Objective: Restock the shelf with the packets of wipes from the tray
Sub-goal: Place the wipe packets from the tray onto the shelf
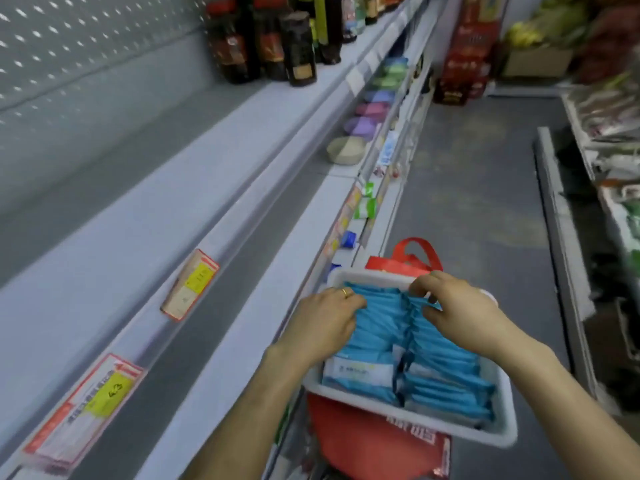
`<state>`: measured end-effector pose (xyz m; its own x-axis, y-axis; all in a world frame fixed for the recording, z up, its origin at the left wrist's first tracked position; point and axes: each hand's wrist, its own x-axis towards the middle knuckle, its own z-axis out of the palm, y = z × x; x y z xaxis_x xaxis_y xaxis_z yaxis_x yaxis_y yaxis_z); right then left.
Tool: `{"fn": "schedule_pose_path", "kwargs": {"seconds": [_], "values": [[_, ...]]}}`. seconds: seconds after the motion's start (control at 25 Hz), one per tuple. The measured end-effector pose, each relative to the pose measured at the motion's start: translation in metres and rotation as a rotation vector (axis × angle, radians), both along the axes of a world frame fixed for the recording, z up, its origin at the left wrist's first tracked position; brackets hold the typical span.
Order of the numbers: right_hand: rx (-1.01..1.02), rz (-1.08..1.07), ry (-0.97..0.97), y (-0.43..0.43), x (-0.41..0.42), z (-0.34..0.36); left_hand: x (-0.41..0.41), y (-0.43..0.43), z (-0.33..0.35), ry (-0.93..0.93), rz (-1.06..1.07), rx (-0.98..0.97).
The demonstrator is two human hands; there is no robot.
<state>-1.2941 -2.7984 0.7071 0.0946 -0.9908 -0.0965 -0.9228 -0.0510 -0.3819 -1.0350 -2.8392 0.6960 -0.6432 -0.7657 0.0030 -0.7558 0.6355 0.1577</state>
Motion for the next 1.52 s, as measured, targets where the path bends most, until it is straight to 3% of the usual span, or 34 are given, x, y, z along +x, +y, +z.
{"fn": "schedule_pose_path", "kwargs": {"seconds": [0.28, 0.6, 0.8, 1.12, 1.52], "values": [[0.222, -0.05, 0.001, 0.073, 0.002, -0.067, 0.008, 0.022, -0.071, -0.003, -0.066, 0.177], [-0.06, -0.115, -0.055, 0.11, 0.001, -0.065, 0.013, 0.034, -0.074, 0.081, -0.131, 0.218], [0.109, 0.051, -0.01, 0.12, -0.002, -0.058, 0.02, 0.041, -0.066, 0.11, -0.185, 0.439], [0.178, 0.229, 0.042, 0.109, -0.011, -0.063, 0.013, 0.021, -0.072, -0.017, -0.309, 0.629], [0.23, 0.44, 0.099, 0.091, -0.009, -0.063, 0.008, 0.013, -0.08, -0.1, -0.338, 0.525]]}}
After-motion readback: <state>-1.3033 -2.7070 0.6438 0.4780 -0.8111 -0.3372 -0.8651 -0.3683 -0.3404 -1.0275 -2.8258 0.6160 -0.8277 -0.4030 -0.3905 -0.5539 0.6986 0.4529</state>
